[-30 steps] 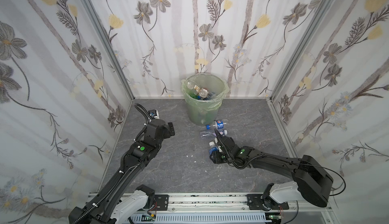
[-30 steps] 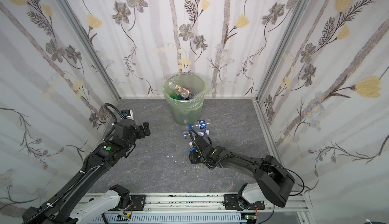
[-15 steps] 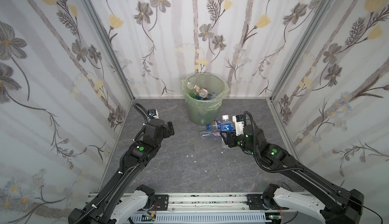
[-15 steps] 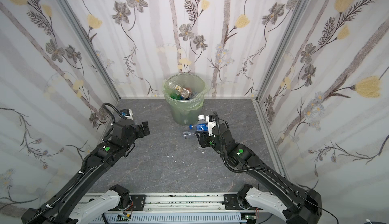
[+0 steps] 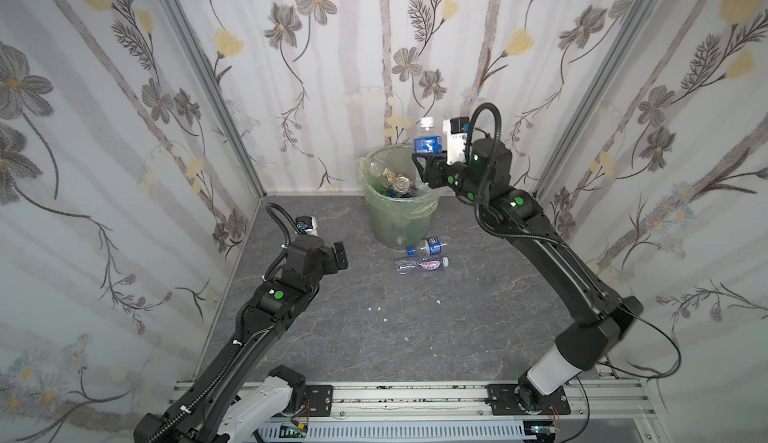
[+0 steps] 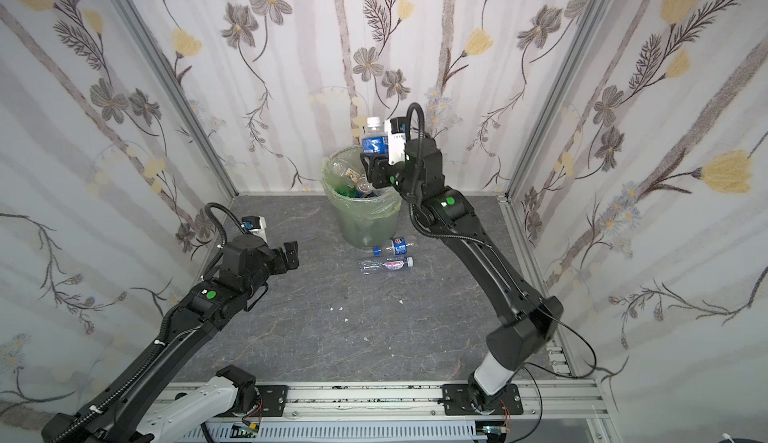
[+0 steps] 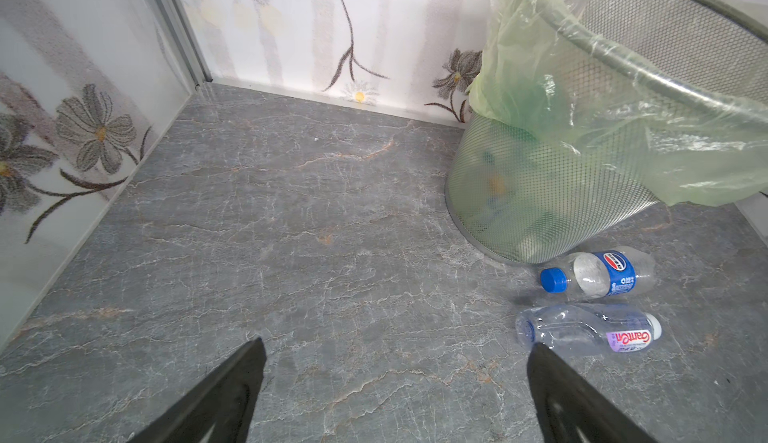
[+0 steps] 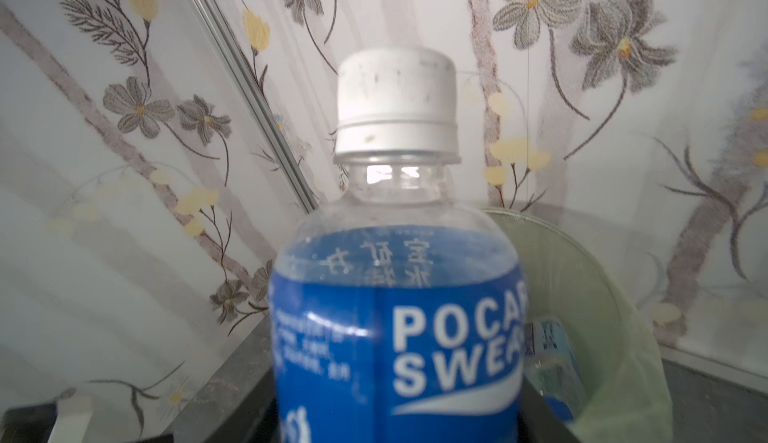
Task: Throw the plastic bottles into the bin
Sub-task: 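Lift the Pocari Sweat bottle over the bin with the right gripper and release it, then lower the right gripper onto the clear Ganten water bottle beside the bin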
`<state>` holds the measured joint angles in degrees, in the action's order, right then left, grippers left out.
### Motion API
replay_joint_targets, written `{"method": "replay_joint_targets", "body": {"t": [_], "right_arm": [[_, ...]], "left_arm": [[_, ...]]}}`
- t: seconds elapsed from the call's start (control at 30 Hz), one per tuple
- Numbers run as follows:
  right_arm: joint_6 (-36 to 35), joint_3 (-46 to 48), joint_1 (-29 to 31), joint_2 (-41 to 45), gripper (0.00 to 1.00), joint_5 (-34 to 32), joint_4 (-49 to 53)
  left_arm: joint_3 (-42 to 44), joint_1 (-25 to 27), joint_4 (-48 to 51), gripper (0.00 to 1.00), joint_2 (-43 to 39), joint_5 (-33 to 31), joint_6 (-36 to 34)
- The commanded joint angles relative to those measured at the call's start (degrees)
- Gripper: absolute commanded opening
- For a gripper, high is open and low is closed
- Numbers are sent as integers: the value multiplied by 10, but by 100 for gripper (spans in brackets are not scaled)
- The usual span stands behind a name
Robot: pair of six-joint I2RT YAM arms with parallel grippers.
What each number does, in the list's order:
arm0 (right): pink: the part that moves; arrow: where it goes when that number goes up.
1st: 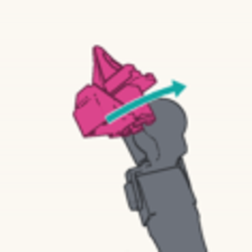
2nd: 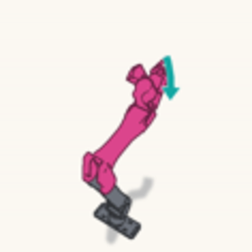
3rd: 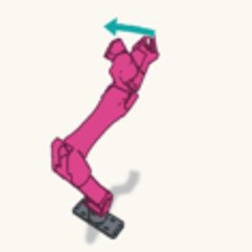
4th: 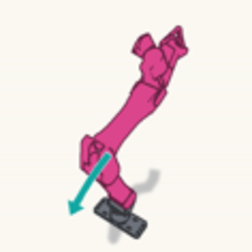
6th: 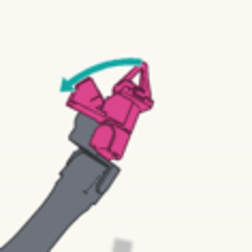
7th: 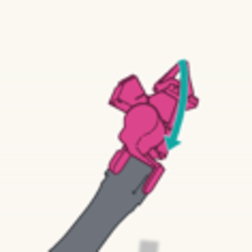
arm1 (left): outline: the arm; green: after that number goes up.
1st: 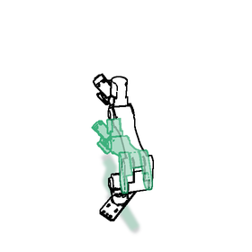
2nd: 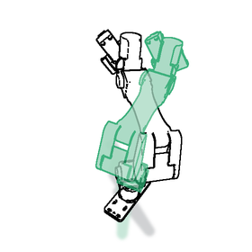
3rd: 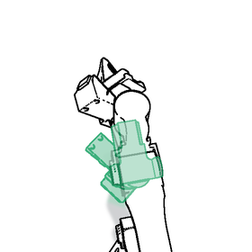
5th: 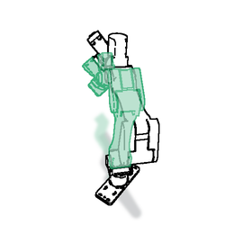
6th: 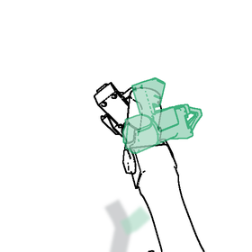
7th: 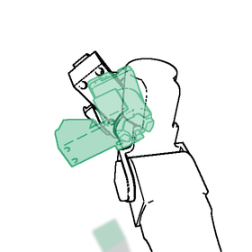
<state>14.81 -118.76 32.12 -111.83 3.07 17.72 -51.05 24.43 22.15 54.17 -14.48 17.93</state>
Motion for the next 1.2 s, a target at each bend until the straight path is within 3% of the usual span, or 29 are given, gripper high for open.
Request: {"method": "replay_joint_targets", "body": {"t": [0.0, 0.2, 0.43, 0.57, 0.67, 0.9, 1.17], "right_arm": [[-14, -131, -7, -94, 90, 6, 118], [-46, -88, -8, -54, 95, -7, 151], [-116, 223, -8, 130, 92, -14, 79], [-177, 427, -8, 256, 87, 37, 5], [-237, 518, -8, 304, 86, 62, -4], [-319, 528, -3, 217, 81, 40, 72], [-375, 460, 28, 63, 87, -2, 81]], "left_arm": [[-12, -1, -21, 100, -2, 35, -5], [-11, -1, -21, 100, -9, 46, -25], [-14, -1, -21, 100, 3, 39, -31], [-15, -1, -23, 100, 5, 17, -26], [-18, -1, -26, 100, 9, 2, -23], [-25, -1, -36, 100, 16, -2, -19], [-16, -1, -36, 100, -17, -4, -21]]}}
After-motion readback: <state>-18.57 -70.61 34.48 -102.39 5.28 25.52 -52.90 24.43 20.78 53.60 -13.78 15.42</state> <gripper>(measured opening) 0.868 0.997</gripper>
